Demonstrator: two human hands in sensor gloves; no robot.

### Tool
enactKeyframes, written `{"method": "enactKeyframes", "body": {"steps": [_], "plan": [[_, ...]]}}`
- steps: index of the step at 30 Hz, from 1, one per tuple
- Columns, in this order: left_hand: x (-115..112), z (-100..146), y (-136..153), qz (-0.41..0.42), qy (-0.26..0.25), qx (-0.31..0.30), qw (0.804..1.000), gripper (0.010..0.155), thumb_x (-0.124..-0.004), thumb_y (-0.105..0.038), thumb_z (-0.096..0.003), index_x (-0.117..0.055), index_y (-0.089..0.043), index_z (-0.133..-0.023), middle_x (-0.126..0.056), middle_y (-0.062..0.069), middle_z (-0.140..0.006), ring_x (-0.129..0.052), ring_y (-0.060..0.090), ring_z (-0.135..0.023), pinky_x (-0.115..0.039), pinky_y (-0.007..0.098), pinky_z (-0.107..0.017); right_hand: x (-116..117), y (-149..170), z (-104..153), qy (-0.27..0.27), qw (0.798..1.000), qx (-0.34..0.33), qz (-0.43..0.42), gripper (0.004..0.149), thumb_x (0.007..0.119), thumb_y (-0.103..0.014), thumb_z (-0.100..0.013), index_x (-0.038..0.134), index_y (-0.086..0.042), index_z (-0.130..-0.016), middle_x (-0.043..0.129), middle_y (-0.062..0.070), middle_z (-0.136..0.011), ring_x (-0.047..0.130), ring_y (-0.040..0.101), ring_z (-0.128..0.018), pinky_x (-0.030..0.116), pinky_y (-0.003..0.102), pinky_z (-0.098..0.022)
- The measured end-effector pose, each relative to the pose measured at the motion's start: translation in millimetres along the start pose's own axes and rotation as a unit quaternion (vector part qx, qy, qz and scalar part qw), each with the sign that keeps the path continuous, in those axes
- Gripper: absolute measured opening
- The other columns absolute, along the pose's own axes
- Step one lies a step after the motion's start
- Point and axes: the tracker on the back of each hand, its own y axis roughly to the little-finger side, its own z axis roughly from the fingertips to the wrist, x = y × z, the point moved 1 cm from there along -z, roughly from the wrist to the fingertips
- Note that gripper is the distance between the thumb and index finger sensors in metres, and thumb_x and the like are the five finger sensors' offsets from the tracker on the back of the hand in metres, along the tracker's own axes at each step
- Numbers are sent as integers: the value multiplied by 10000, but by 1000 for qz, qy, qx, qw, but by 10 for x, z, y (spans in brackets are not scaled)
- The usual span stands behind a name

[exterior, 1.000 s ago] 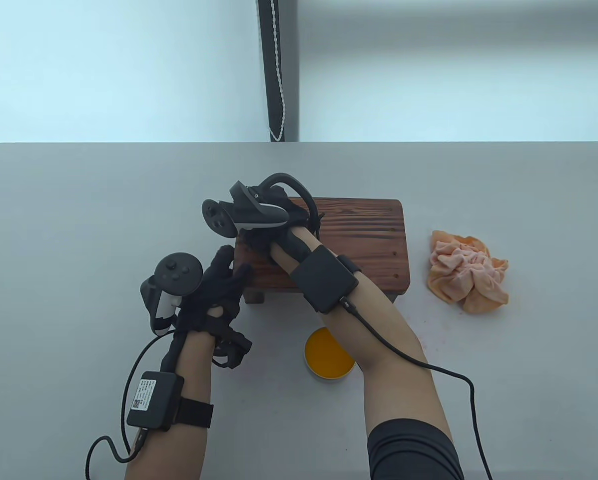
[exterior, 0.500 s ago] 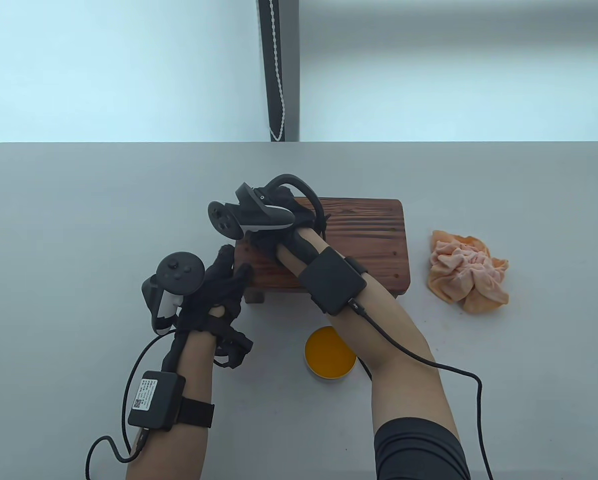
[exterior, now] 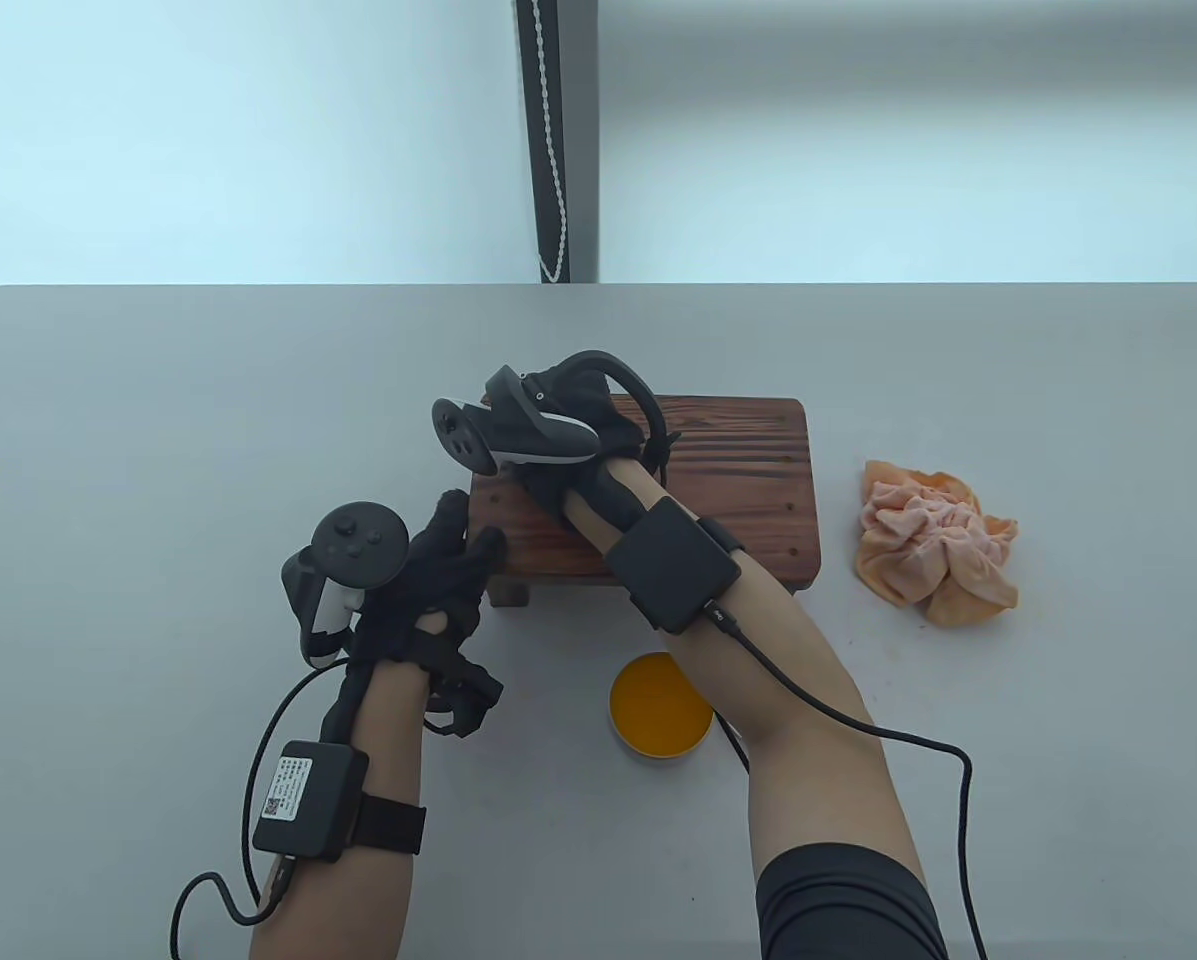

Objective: Dip and apply wood wax on stool

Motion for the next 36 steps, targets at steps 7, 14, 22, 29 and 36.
{"method": "enactKeyframes", "body": {"steps": [7, 14, 22, 29, 36], "plan": [[-9, 8, -11, -7, -5, 2, 1000, 808, -717, -441, -608, -445, 46, -1192, -813, 318, -905, -897, 454, -716, -761, 683, -552, -25, -39, 73, 11, 1000, -5, -25, 379, 972, -237, -477, 952, -196, -853, 1039, 227, -699, 1087, 368, -499, 931, 589, -415], [-10, 6, -6, -3, -3, 3, 1000, 805, -718, -441, -608, -444, 41, -1192, -813, 316, -907, -896, 457, -718, -760, 685, -553, -38, -2, 189, -24, 1000, -6, -3, 388, 981, -217, -471, 958, -131, -849, 1037, 257, -668, 1081, 389, -476, 924, 610, -402], [0, 2, -21, -17, 4, 1, 1000, 804, -708, -444, -610, -444, 46, -1191, -820, 313, -905, -900, 451, -715, -760, 685, -555, 50, 164, 127, 8, 997, 48, -62, 381, 962, -219, -484, 940, -178, -862, 1029, 251, -696, 1077, 388, -497, 919, 610, -410], [-8, 9, -36, -24, 1, 1, 1000, 805, -704, -441, -613, -445, 58, -1189, -817, 314, -904, -898, 452, -714, -759, 686, -555, -21, 63, 278, -20, 999, 4, -41, 382, 976, -214, -474, 956, -153, -851, 1027, 255, -690, 1070, 393, -498, 911, 618, -418], [2, 6, -23, -20, 3, 0, 1000, 804, -707, -442, -611, -453, 58, -1186, -825, 312, -899, -904, 450, -709, -762, 686, -553, 56, 219, 203, -18, 999, 44, -14, 385, 964, -201, -477, 942, -155, -859, 1023, 264, -697, 1068, 403, -498, 908, 625, -413]]}}
